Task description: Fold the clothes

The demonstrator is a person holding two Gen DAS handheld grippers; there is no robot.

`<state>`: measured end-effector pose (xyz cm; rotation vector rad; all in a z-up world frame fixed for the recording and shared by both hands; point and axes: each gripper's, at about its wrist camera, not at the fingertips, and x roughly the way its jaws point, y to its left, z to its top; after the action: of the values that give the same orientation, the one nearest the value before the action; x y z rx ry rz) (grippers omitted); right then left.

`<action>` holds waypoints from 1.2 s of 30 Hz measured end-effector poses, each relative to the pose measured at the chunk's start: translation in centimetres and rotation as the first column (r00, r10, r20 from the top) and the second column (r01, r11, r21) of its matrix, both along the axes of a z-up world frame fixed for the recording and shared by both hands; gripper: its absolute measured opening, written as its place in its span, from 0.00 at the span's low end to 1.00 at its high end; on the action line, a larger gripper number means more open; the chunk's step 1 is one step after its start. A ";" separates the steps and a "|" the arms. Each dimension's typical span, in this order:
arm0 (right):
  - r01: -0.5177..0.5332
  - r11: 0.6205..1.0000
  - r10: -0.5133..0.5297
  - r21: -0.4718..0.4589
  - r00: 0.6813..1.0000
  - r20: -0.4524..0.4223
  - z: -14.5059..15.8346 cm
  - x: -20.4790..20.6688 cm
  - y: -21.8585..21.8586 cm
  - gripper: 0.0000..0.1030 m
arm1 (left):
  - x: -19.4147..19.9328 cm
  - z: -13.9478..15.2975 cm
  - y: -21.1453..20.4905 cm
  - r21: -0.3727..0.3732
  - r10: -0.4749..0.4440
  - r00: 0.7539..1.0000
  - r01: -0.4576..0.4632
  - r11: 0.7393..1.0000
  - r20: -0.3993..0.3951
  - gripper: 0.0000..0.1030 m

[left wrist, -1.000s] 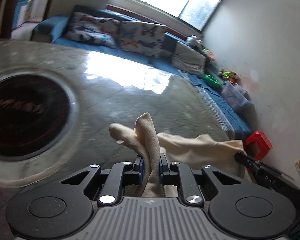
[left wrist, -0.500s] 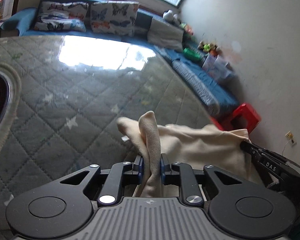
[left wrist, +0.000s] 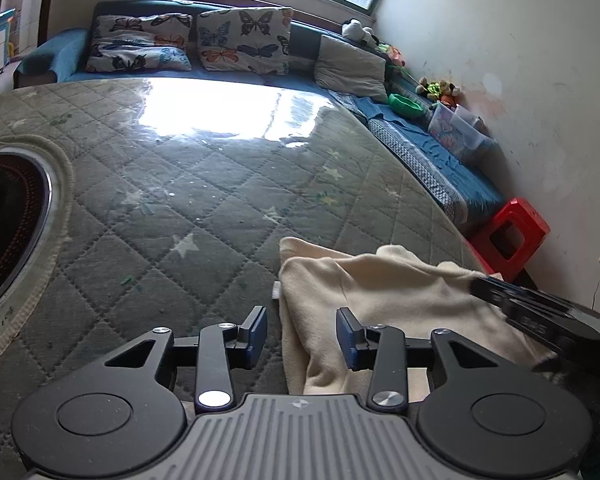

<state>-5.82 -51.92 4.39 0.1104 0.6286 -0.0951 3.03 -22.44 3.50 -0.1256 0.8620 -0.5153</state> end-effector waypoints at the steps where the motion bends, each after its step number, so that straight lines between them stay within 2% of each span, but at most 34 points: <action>1: -0.003 1.000 0.003 -0.002 1.000 -0.003 -0.2 0.4 0.2 0.22 | -0.1 -0.1 -0.1 0.007 -0.006 1.000 0.006 1.000 0.004 0.42; 2: -0.006 1.000 0.006 -0.004 1.000 -0.007 -0.3 0.7 0.4 0.27 | -0.1 -0.2 -0.3 0.014 -0.010 1.000 0.010 1.000 0.008 0.43; 9: -0.024 1.000 0.023 -0.011 1.000 -0.020 -1.2 2.6 1.7 0.31 | 0.1 -0.6 -0.4 0.028 -0.011 1.000 0.011 1.000 0.010 0.45; 11: -0.032 0.999 0.032 -0.016 0.999 -0.006 -1.0 2.3 2.0 0.37 | 0.0 -0.6 -0.3 0.023 -0.010 1.000 0.009 1.000 0.013 0.45; 14: -0.057 0.998 0.056 -0.033 0.998 -0.015 -0.9 2.2 2.7 0.37 | 0.0 -0.7 -0.3 0.024 -0.011 1.000 0.010 1.000 0.014 0.46; 20: -0.039 0.998 0.037 -0.047 0.999 -0.034 -1.3 3.3 3.1 0.38 | -0.4 -0.9 -0.5 0.052 -0.017 0.999 0.015 0.999 0.033 0.49; 25: -0.096 0.994 0.095 -0.054 0.995 -0.026 -0.7 3.8 4.4 0.39 | -0.4 -0.8 -0.4 0.054 -0.015 0.999 0.013 0.998 0.036 0.50; 27: -0.124 0.990 0.122 -0.068 0.992 -0.038 -1.0 4.6 5.5 0.42 | -0.3 -0.8 -0.4 0.058 -0.014 0.999 0.012 0.998 0.034 0.53; 28: -0.131 0.988 0.128 -0.075 0.991 -0.045 -1.2 5.0 5.9 0.47 | -0.3 -0.8 -0.4 0.060 -0.013 0.999 0.011 0.998 0.033 0.53; 33: -0.140 0.984 0.134 -0.106 0.989 -0.060 -1.4 5.4 6.8 0.49 | -0.3 -0.7 -0.1 0.060 -0.012 0.999 0.010 0.998 0.037 0.58; 36: -0.138 0.985 0.134 -0.103 0.990 -0.047 -0.8 4.6 6.7 0.55 | -0.6 -0.6 0.1 0.057 -0.009 0.999 0.006 0.998 0.039 0.61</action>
<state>-1.20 -45.21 3.57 -0.0378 0.6680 0.0014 2.43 -22.33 2.87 -0.0599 0.8385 -0.4983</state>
